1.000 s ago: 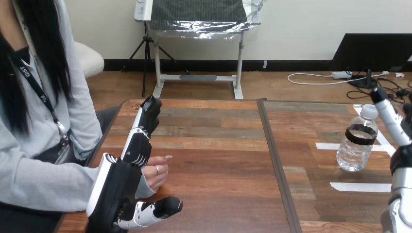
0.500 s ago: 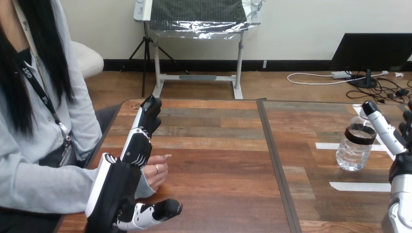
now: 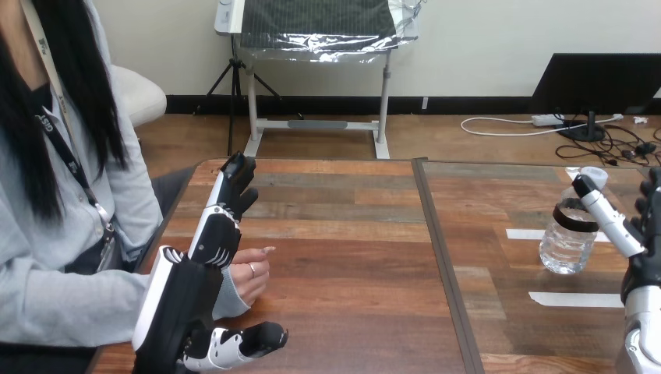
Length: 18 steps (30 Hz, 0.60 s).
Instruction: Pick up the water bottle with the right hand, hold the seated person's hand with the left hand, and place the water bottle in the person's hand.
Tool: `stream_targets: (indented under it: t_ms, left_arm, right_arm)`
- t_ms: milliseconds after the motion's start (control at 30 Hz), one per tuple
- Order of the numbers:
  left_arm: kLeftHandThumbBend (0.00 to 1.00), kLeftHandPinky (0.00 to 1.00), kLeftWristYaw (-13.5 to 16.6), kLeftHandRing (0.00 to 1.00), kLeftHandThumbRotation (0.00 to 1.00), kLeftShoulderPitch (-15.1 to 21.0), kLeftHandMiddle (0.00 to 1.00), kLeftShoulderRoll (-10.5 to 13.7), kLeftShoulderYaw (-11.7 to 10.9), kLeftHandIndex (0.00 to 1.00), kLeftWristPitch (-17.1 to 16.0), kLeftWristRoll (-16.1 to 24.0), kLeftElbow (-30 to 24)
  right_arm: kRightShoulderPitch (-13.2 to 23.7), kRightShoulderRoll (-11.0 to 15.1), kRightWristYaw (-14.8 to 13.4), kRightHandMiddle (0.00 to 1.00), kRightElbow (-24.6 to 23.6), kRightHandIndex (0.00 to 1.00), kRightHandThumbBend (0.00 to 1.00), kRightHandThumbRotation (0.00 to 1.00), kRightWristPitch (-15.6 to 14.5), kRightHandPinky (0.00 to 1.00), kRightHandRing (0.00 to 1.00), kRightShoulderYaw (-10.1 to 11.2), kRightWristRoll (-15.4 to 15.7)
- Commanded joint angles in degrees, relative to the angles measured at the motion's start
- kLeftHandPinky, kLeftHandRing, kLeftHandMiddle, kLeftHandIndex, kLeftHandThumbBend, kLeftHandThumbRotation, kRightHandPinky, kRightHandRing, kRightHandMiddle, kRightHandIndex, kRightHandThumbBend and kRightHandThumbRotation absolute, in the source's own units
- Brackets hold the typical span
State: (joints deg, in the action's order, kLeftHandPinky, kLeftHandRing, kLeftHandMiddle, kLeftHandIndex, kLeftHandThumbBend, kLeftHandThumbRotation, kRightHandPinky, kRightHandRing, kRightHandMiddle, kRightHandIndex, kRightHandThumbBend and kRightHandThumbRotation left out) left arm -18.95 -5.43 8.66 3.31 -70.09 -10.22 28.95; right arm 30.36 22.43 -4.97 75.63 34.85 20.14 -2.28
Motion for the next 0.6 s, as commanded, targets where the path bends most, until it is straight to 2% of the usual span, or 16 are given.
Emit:
stream_targets:
  t_ms: [0, 433, 567]
  left_arm:
    - [1.0, 0.96, -0.34, 1.0, 0.69, 2.84, 1.0, 0.66, -0.29, 1.0, -0.28, -0.87, -0.63]
    - [1.0, 0.96, -0.82, 1.0, 0.69, 2.42, 1.0, 0.75, -0.23, 1.0, 0.48, -1.32, -1.39]
    - [1.0, 0.96, -1.05, 1.0, 0.68, 2.09, 1.0, 0.74, 0.01, 1.0, 1.02, -1.87, -1.97]
  right_arm:
    - [5.91, 1.05, -0.11, 0.99, 0.0, 1.0, 1.0, 0.47, -1.35, 1.0, 1.0, -1.0, 0.95]
    - [6.48, 1.3, -1.63, 0.97, 0.55, 1.0, 1.0, 0.47, -5.14, 1.0, 1.0, -2.46, 3.31]
    - [6.67, 1.13, -0.76, 0.97, 0.67, 1.0, 1.0, 0.47, -5.98, 1.0, 1.0, -2.02, 2.86]
